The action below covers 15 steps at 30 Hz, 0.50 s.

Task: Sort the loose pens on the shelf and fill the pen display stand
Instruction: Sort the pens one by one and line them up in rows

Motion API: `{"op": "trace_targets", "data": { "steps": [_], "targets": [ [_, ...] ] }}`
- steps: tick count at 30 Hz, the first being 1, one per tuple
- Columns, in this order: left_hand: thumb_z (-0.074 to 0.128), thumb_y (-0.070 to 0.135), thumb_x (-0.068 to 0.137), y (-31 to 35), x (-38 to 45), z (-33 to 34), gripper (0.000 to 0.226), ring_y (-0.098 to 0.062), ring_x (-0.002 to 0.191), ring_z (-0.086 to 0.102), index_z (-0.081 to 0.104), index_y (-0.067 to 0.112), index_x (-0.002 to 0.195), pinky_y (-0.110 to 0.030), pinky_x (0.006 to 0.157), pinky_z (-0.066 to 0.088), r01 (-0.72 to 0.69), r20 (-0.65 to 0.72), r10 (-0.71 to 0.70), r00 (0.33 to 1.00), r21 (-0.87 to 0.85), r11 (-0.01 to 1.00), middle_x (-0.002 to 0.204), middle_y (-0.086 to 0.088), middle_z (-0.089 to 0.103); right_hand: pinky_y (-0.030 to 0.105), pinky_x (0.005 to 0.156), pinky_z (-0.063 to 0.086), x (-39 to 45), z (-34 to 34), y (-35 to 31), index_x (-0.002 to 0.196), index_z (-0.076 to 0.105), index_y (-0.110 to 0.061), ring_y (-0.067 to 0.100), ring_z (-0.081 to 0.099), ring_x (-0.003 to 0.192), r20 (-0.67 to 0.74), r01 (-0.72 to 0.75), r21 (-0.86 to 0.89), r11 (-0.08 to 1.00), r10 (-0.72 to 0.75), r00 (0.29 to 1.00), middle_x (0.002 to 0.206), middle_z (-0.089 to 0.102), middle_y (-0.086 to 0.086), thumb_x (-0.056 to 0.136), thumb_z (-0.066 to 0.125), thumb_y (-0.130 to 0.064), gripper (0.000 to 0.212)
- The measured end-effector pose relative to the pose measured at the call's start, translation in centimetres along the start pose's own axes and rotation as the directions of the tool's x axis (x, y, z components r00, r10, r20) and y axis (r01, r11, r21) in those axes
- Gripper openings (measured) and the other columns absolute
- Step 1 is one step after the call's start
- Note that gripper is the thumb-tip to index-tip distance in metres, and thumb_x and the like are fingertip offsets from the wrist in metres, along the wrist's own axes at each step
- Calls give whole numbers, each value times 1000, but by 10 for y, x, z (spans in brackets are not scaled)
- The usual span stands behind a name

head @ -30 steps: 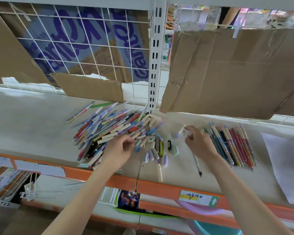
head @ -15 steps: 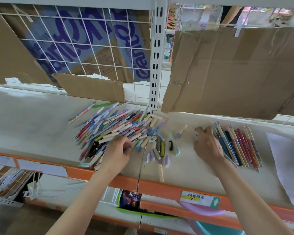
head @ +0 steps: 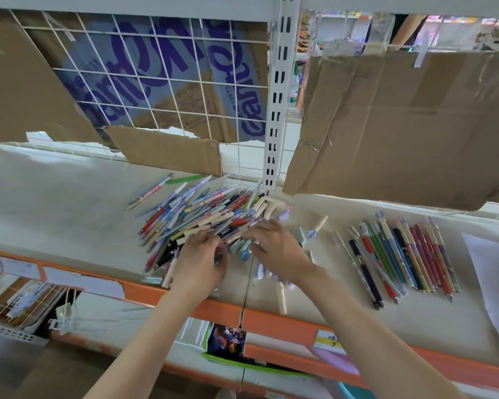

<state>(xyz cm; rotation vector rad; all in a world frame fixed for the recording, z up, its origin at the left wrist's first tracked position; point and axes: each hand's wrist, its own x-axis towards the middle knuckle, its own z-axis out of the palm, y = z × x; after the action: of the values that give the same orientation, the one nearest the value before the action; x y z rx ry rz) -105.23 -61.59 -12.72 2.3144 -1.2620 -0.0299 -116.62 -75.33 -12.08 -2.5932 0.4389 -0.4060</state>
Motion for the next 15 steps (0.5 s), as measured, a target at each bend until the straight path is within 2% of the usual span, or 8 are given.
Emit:
{"op": "trace_targets", "data": {
  "steps": [2, 4, 7, 10, 15],
  "targets": [
    [63, 18, 83, -2, -3, 1, 12, -25, 95, 52, 63, 9, 92, -32, 76, 41, 6, 14, -7, 1000, 45, 999, 98, -8, 57, 33, 100, 37, 2, 8, -1, 109, 66, -7, 24, 45, 116, 44, 9, -26, 1000, -8, 999, 112, 58, 8, 91, 54, -14, 23],
    [64, 17, 81, -7, -5, -1, 13, -26, 94, 51, 62, 10, 92, -33, 78, 42, 23, 16, -24, 1000, 56, 998, 98, -8, 56, 38, 96, 40, 2, 12, -1, 104, 66, -9, 22, 43, 117, 55, -31, -42, 999, 33, 998, 109, 54, 7, 89, 55, -17, 21],
    [68, 19, 79, -15, -8, -3, 19, -24, 93, 52, 60, 11, 93, -34, 78, 42, 46, 13, -47, 999, 59, 997, 99, -6, 57, 32, 91, 42, 2, 11, 1, 100, 62, -10, 19, 40, 120, 85, -86, -42, 995, 90, 992, 110, 51, 4, 84, 57, -14, 17],
    [70, 26, 79, -18, -7, -4, 28, -22, 94, 53, 56, 12, 99, -33, 78, 43, 93, 12, -93, 996, 14, 996, 102, -3, 55, 27, 84, 37, 5, 10, 4, 99, 58, -11, 16, 40, 118, 126, -101, -75, 992, 109, 986, 112, 51, 2, 84, 56, -12, 15],
    [68, 34, 82, -17, -2, -3, 34, -21, 97, 51, 57, 11, 103, -31, 78, 41, 96, 28, -96, 995, -2, 995, 105, -2, 53, 29, 82, 38, 5, 9, 9, 99, 56, -11, 17, 46, 108, 110, -142, -64, 988, 148, 983, 109, 54, 1, 88, 57, -16, 12]
  ]
}}
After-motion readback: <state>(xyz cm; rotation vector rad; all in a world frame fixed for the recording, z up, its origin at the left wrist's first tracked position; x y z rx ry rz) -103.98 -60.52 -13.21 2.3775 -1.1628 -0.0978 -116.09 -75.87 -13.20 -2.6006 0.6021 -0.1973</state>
